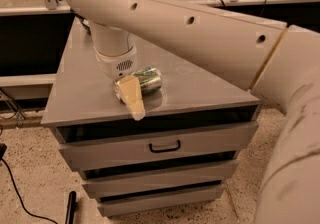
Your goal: Place green can upright
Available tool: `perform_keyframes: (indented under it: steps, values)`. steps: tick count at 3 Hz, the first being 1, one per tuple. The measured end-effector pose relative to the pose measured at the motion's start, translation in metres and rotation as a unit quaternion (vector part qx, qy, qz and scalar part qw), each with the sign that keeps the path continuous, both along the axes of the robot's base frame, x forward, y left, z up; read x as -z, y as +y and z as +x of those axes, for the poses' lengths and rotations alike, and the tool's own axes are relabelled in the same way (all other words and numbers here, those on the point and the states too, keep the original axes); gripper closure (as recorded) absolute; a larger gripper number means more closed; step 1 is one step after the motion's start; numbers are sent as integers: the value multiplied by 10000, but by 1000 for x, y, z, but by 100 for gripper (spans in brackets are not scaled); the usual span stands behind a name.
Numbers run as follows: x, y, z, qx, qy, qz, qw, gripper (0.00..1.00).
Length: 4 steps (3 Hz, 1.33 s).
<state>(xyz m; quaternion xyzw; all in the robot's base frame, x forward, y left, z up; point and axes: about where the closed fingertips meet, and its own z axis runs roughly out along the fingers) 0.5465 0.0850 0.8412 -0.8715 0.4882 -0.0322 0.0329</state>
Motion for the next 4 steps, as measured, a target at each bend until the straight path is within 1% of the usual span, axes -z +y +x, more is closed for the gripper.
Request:
perform_keyframes:
  steps: [1,2,3,4]
  values:
    - [0,-1,2,29,-8,81,10000,0]
    - [0,-2,3,32,-8,84,10000,0]
    - [0,-11,12,129,4,119,9998,16]
    - [-2,-17,23,230,67,118,9996,39]
